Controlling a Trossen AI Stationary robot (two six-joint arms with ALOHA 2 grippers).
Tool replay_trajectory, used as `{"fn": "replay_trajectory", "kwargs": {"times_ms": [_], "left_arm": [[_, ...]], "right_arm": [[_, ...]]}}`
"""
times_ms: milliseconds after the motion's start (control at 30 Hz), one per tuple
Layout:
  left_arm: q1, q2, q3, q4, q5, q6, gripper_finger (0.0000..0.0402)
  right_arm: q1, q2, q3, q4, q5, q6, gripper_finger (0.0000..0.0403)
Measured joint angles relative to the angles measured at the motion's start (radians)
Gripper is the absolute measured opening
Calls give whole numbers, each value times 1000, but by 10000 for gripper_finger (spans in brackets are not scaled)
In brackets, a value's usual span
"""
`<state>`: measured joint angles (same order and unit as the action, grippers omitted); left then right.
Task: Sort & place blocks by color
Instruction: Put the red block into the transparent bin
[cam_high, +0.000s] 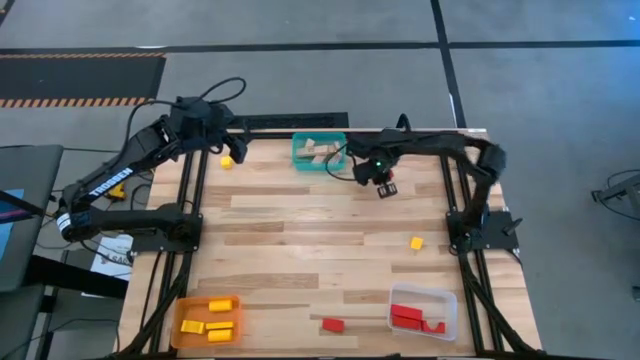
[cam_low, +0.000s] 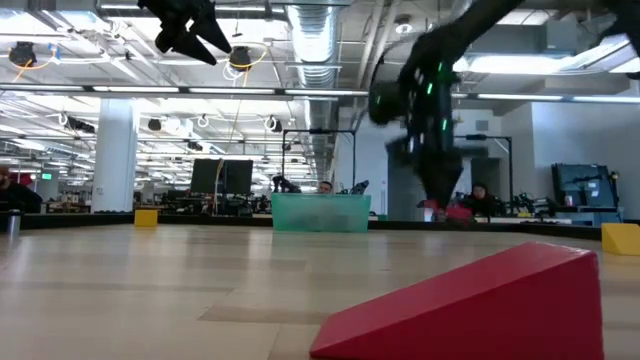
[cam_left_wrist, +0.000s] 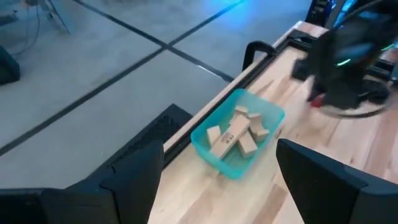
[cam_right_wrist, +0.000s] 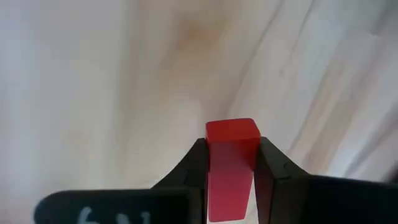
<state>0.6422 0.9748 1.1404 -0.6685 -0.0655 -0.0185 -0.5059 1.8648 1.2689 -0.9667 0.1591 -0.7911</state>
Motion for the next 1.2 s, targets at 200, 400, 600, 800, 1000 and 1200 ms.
{"fn": "replay_trajectory", "kwargs": {"times_ms": [200,400,600,800,1000,1200], "left_arm": [[0,9,-52,63,49,-37,300],[0,57,-115,89,229,-25,300],[-8,152,-117,186,484,24,300],[-63,248,-117,424,729,-53,300],[-155,305,-117,578,825,-116,300],[-198,302,-117,553,791,-116,300]], "right_arm": [[121,-258,34,-126,-266,434,72],[372,-484,13,-115,-387,942,72],[716,-519,13,-107,-368,1402,72],[993,-420,13,-106,-346,1748,72],[1104,-299,13,-95,-347,1922,78],[1129,-174,13,-72,-453,1919,94]]}}
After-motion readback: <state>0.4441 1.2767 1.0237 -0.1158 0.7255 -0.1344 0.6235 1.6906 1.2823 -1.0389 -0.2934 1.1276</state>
